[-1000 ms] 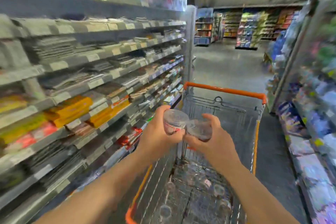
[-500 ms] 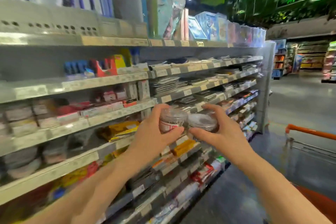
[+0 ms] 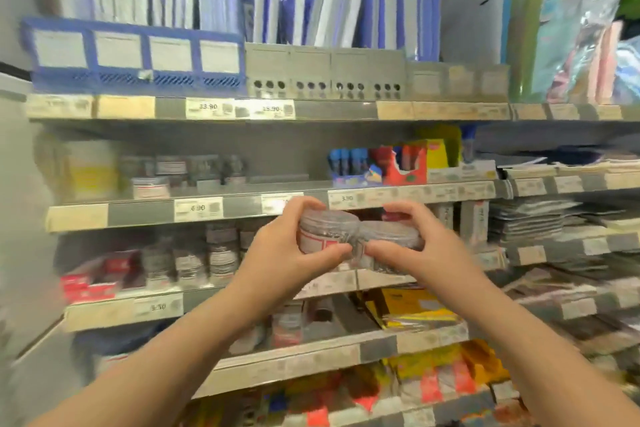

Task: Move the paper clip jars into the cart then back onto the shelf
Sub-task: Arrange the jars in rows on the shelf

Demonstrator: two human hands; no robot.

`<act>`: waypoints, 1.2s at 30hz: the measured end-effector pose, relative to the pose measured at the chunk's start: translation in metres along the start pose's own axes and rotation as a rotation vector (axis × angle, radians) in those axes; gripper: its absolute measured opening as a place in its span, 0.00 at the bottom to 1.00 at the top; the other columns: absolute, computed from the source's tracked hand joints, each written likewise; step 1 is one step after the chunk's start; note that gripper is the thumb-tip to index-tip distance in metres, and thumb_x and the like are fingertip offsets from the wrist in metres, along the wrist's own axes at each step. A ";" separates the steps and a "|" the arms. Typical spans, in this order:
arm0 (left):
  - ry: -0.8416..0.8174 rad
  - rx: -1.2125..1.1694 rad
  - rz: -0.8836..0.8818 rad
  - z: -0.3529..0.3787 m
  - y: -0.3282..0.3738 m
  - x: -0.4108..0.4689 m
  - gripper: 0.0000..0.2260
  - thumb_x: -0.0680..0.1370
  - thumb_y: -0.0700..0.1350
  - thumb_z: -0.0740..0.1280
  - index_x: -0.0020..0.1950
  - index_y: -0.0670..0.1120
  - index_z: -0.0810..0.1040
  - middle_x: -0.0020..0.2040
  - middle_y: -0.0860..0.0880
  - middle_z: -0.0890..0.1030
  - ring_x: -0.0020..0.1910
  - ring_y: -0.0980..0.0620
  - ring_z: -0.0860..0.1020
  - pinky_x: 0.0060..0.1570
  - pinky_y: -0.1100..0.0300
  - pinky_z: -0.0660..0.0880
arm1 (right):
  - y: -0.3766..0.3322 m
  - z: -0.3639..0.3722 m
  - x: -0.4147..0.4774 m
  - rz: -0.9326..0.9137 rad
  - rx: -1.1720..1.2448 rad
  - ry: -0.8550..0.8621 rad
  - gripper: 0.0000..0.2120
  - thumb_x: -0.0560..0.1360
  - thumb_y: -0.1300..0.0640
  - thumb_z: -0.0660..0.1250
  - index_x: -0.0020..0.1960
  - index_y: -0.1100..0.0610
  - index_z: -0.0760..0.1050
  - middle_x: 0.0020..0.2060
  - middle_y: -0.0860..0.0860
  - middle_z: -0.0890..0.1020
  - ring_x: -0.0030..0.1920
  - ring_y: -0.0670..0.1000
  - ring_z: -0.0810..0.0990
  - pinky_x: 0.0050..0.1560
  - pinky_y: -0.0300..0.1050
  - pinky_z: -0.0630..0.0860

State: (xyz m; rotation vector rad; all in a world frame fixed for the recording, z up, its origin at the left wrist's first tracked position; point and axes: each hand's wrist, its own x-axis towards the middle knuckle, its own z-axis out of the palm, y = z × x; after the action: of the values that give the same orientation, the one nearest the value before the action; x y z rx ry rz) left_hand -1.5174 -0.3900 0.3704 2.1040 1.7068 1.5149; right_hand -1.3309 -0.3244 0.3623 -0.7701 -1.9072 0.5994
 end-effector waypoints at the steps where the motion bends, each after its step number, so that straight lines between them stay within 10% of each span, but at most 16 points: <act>1: 0.022 0.019 -0.011 -0.006 -0.009 0.010 0.19 0.66 0.55 0.73 0.52 0.58 0.69 0.42 0.59 0.79 0.39 0.67 0.77 0.38 0.73 0.72 | 0.004 0.009 0.018 -0.016 0.020 -0.021 0.26 0.65 0.42 0.73 0.59 0.39 0.68 0.49 0.34 0.74 0.45 0.36 0.77 0.43 0.31 0.74; 8: 0.188 0.188 -0.101 -0.044 -0.072 0.074 0.25 0.60 0.65 0.68 0.54 0.58 0.69 0.46 0.58 0.80 0.45 0.62 0.78 0.47 0.60 0.77 | 0.015 0.070 0.138 -0.159 0.061 -0.184 0.29 0.62 0.35 0.69 0.61 0.39 0.66 0.56 0.38 0.72 0.51 0.42 0.73 0.45 0.33 0.69; 18: 0.326 0.375 -0.194 -0.095 -0.130 0.135 0.21 0.66 0.59 0.72 0.54 0.55 0.69 0.45 0.57 0.78 0.43 0.61 0.76 0.39 0.70 0.69 | 0.010 0.147 0.249 -0.196 0.241 -0.369 0.33 0.58 0.33 0.68 0.60 0.44 0.70 0.48 0.46 0.80 0.46 0.44 0.80 0.45 0.42 0.77; 29: 0.382 0.460 -0.253 -0.127 -0.181 0.167 0.28 0.66 0.60 0.70 0.61 0.50 0.69 0.49 0.54 0.77 0.48 0.54 0.75 0.45 0.62 0.70 | 0.003 0.206 0.324 0.003 -0.284 -0.604 0.23 0.69 0.34 0.65 0.55 0.48 0.73 0.55 0.47 0.76 0.51 0.48 0.74 0.50 0.41 0.70; 36: 0.321 0.513 -0.204 -0.131 -0.197 0.172 0.23 0.67 0.59 0.71 0.56 0.55 0.66 0.42 0.56 0.77 0.41 0.62 0.74 0.36 0.66 0.70 | 0.009 0.221 0.327 -0.131 -0.435 -0.561 0.36 0.65 0.39 0.73 0.67 0.52 0.68 0.57 0.47 0.75 0.54 0.49 0.72 0.50 0.39 0.67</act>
State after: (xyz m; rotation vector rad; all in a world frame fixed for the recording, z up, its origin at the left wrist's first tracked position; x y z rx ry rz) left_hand -1.7638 -0.2473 0.4382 1.8536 2.5719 1.5423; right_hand -1.6405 -0.0981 0.4572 -0.7894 -2.6387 0.3374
